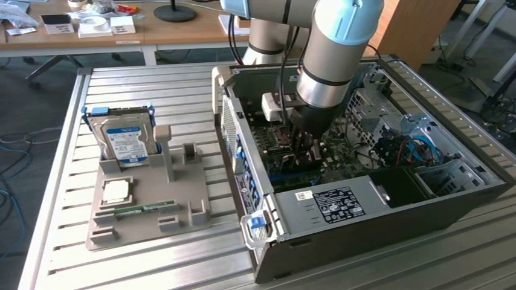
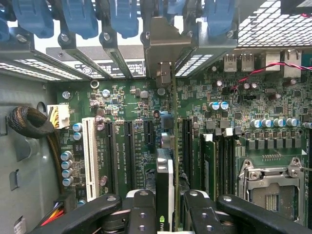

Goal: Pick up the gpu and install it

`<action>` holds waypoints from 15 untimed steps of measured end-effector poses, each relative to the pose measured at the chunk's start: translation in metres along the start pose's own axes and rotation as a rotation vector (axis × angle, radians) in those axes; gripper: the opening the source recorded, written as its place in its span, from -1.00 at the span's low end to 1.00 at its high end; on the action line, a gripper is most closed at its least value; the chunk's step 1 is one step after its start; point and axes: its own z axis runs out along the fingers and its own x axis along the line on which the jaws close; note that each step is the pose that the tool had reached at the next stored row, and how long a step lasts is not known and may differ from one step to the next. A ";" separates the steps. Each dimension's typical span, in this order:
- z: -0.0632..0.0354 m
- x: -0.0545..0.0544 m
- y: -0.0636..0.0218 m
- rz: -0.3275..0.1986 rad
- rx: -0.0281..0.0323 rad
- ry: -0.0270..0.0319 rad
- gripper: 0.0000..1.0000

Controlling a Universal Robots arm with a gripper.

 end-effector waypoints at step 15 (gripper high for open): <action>-0.0001 0.000 -0.0014 0.000 0.0000 0.0001 -0.47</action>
